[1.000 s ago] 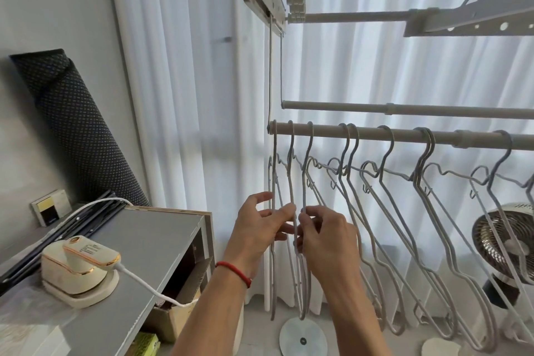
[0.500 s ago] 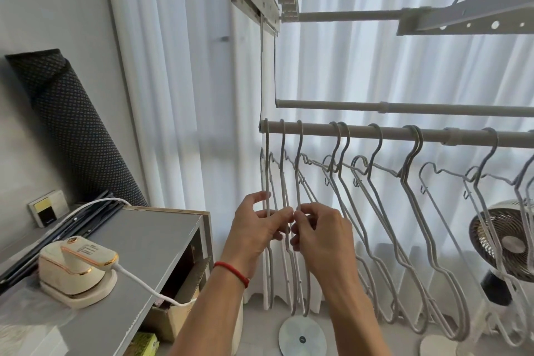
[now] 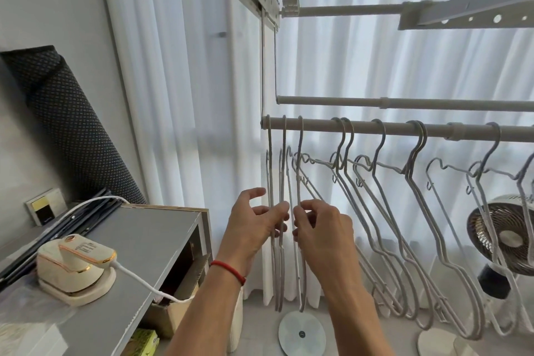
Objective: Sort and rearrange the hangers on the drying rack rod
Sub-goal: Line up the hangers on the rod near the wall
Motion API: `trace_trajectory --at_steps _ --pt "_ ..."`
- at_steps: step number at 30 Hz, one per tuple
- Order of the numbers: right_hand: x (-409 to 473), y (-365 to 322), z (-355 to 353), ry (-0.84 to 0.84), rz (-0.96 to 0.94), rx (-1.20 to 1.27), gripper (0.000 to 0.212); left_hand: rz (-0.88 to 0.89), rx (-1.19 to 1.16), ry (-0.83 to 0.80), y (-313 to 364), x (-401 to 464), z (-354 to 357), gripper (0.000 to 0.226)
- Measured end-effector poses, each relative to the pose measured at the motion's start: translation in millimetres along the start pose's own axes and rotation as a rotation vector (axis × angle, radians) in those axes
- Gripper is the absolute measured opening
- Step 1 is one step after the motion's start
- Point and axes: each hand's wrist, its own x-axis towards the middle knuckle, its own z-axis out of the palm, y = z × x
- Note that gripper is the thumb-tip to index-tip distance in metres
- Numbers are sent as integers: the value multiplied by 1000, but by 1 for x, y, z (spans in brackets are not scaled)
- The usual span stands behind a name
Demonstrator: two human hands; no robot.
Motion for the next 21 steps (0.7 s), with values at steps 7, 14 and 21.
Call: trace_trajectory --at_steps 7,14,21 --pt "-1 -3 -41 350 -207 -206 24 648 510 469 26 -17 14 40" --pt "5 11 -53 181 -8 -541 28 596 538 334 38 -19 35 34" --pt "5 9 -39 127 20 -596 22 523 503 343 32 -20 19 33"
